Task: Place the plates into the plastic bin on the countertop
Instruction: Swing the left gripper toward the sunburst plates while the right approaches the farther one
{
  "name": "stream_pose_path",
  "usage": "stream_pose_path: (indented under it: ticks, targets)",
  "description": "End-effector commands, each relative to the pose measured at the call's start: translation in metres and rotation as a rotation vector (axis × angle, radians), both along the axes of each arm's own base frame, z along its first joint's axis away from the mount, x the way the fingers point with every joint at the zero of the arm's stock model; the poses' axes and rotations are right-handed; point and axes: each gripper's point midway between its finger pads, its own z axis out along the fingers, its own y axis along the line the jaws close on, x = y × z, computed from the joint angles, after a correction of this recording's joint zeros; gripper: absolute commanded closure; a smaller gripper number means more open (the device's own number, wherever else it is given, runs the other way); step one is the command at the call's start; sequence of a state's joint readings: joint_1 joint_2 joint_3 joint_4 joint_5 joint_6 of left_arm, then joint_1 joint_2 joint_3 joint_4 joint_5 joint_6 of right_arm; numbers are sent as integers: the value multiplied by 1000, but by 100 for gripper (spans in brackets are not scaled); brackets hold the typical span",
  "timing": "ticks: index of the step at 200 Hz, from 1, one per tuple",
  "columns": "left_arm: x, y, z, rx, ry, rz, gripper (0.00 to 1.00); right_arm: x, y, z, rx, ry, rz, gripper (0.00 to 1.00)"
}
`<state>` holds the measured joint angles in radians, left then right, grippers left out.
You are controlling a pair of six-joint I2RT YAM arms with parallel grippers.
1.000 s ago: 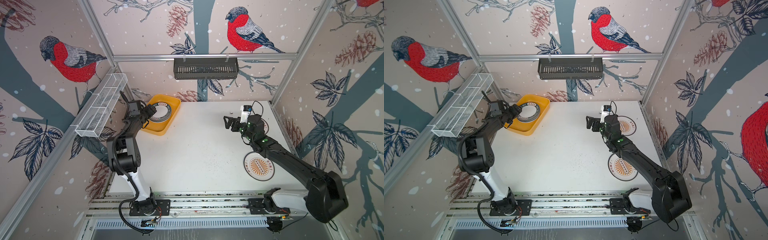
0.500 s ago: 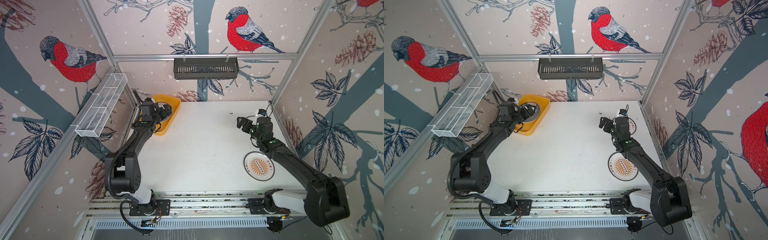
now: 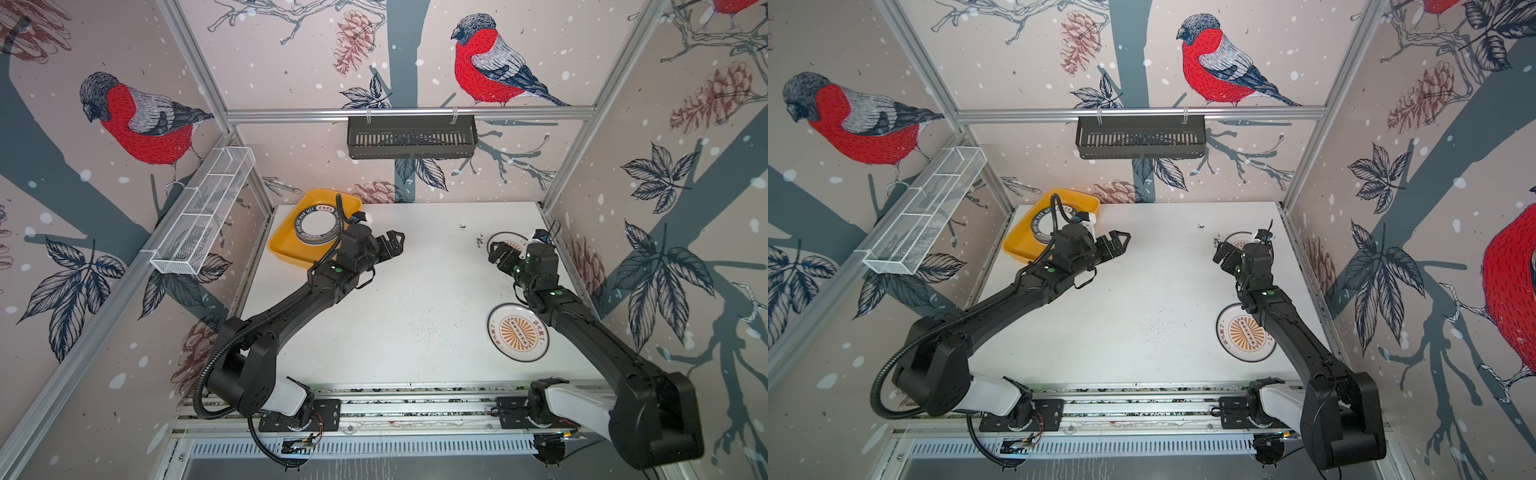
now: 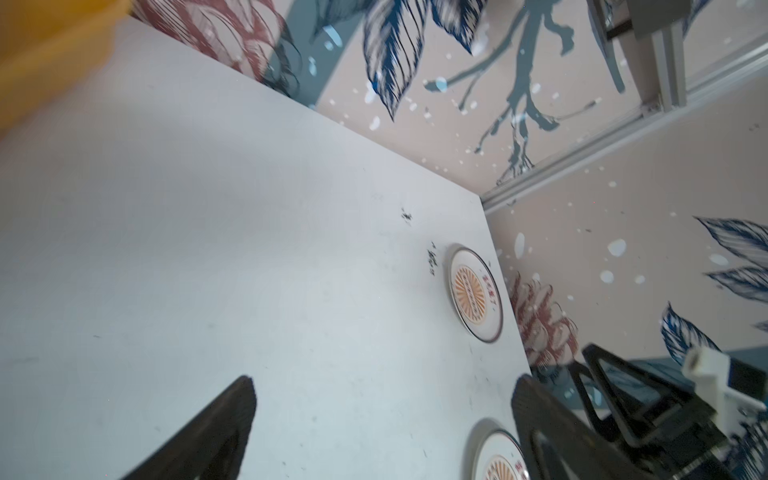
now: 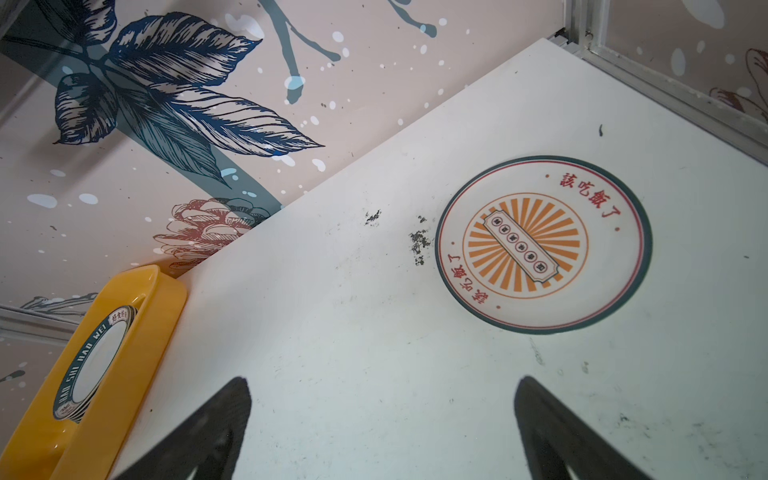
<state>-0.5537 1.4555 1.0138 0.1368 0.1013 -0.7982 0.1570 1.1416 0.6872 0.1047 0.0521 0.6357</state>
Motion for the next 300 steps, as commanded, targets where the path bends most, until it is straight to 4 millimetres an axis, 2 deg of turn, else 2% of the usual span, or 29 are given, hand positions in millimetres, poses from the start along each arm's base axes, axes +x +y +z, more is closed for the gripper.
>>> stream_pose_path:
  ticks: [1, 26, 55, 94, 140, 168, 195, 226, 231, 235, 253, 271, 300]
  targets:
    - [-5, -19, 11, -132, -12, 17, 4, -4, -7, 2, 11, -5, -32, 0]
    - [-20, -38, 9, -131, -14, -12, 4, -7, -13, 1, 9, -1, -47, 0]
    - [-35, -54, 30, -161, -91, -110, 4, -11, -21, -2, 9, 6, -71, 0]
    - [-49, -58, 50, -174, -179, -143, 3, -14, -34, -12, 21, 26, -109, 0]
    - [-65, -51, 68, -250, -263, -174, 4, -16, -51, -21, 30, 42, -166, 0]
    - [-64, -42, 62, -235, -240, -128, 4, -18, -60, -32, 51, 66, -202, 0]
    - [-61, -47, 61, -199, -251, -151, 8, -20, -68, -40, 77, 83, -220, 0]
    - [-57, -80, 48, -100, -207, -298, 4, -21, -77, -53, 125, 110, -228, 0]
    - [-58, -86, 37, -85, -185, -329, 4, -22, -78, -56, 135, 116, -228, 0]
    - [-56, -92, 44, -92, -199, -352, 4, -22, -79, -57, 141, 119, -226, 0]
    - [-58, -112, 35, -82, -191, -462, 4, -22, -83, -65, 168, 145, -218, 0]
    - [-54, -128, 19, -47, -162, -527, 4, -22, -87, -71, 195, 164, -209, 0]
    - [-43, -146, -19, -11, -108, -563, 4, -18, -90, -76, 242, 151, -190, 0]
